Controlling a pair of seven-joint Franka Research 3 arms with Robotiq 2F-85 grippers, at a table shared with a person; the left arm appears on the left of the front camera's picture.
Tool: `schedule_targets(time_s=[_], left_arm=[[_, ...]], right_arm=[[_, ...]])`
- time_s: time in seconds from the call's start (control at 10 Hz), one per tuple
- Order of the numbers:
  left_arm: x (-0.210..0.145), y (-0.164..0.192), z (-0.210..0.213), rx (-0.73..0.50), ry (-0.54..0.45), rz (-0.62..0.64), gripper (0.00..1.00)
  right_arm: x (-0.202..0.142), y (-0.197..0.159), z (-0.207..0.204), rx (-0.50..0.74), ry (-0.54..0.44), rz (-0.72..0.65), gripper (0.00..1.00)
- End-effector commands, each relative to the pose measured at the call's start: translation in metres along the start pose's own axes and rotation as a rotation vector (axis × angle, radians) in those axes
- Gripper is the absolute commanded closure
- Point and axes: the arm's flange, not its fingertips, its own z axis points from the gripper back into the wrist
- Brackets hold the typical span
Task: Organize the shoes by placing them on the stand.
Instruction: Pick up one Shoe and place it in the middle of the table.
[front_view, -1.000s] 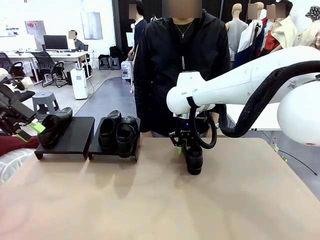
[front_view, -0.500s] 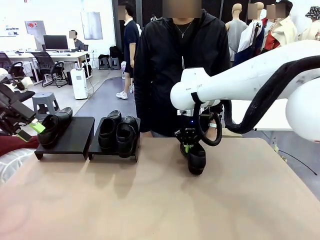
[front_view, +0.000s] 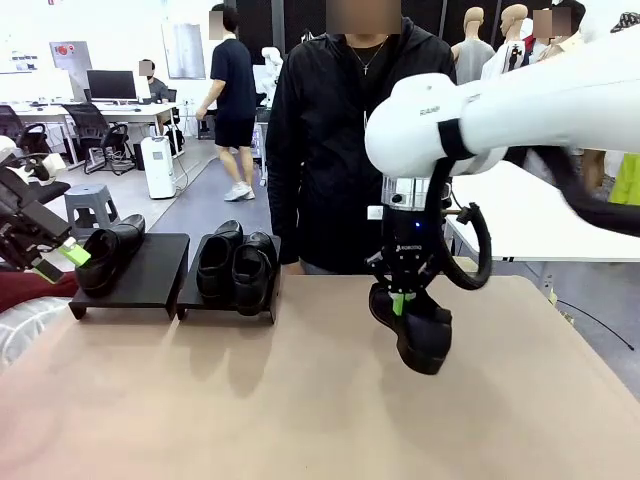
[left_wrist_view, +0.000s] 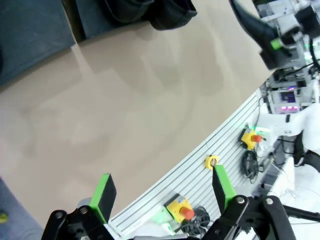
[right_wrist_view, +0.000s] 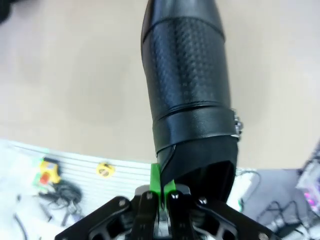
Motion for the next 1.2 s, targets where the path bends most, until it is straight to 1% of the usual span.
schedule_targets(time_s=[0.0, 0.1, 0.2, 0.4, 0.5, 0.6, 0.7, 0.9, 1.0, 1.1], left_arm=[[-0.004, 0.002, 0.002, 0.001, 0.006, -0.014, 0.0], [-0.004, 0.002, 0.002, 0.001, 0.006, -0.014, 0.0], [-0.004, 0.002, 0.002, 0.001, 0.006, -0.014, 0.0], [-0.004, 0.002, 0.002, 0.001, 0.006, -0.014, 0.0], [-0.004, 0.002, 0.002, 0.001, 0.006, -0.014, 0.0], [-0.004, 0.002, 0.002, 0.001, 0.006, -0.014, 0.0], [-0.004, 0.002, 0.002, 0.001, 0.006, -0.014, 0.0], [-0.004, 0.002, 0.002, 0.001, 0.006, -0.014, 0.0], [-0.004, 0.002, 0.002, 0.001, 0.006, -0.014, 0.0], [-0.004, 0.002, 0.002, 0.001, 0.006, -0.014, 0.0]], right_arm=[[-0.035, 0.002, -0.014, 0.001, -0.098, -0.083, 1.0], [-0.021, -0.005, -0.009, -0.018, -0.123, -0.073, 1.0], [-0.032, 0.006, -0.002, -0.016, -0.033, -0.018, 1.0], [-0.032, 0.006, -0.002, -0.016, -0.033, -0.018, 1.0], [-0.039, 0.004, -0.01, -0.022, -0.053, -0.033, 1.0], [-0.035, 0.029, -0.016, 0.041, -0.041, 0.037, 1.0], [-0.045, 0.064, -0.026, 0.046, -0.034, -0.014, 1.0], [-0.066, 0.127, -0.046, 0.043, -0.075, -0.058, 1.0], [-0.065, 0.157, -0.054, 0.068, -0.073, -0.108, 1.0], [-0.058, 0.18, -0.062, 0.08, -0.077, -0.202, 1.0]])
